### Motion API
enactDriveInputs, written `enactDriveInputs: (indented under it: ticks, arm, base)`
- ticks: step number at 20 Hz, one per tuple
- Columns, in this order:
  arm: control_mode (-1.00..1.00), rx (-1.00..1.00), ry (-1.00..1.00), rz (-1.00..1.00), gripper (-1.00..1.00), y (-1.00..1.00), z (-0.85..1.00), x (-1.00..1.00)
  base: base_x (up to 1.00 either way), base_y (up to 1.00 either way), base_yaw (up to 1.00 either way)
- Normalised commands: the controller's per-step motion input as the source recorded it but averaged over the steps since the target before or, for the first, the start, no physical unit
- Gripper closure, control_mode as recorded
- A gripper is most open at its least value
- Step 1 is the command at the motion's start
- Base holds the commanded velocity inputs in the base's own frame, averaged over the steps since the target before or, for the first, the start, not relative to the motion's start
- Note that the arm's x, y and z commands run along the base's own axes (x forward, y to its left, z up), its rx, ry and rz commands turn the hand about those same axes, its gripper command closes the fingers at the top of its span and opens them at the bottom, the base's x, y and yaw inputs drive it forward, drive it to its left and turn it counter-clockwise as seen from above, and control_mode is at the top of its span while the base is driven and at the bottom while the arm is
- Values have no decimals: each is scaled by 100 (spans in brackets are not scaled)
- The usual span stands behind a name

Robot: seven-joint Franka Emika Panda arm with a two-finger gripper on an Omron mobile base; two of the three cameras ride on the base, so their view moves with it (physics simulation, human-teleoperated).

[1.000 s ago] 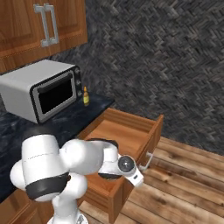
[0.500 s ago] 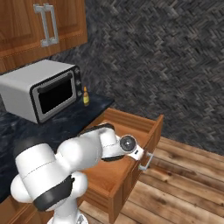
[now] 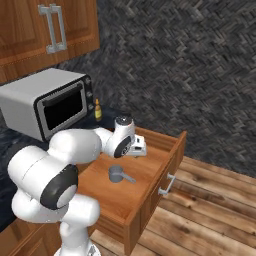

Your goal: Pick the measuring cup from the drawer and place it on the counter.

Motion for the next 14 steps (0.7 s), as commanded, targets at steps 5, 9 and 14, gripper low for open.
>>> enactDriveInputs:
  ticks: [5,9,14]
  arm:
    - [-100,-6,17,59,-100,14,-59,14]
    - [-100,0,20,53,-100,0,-63,26]
    - [-100,-5,17,33,-100,1,-56,53]
  base:
    - [0,0,0]
    - [0,0,0]
    - [0,0,0]
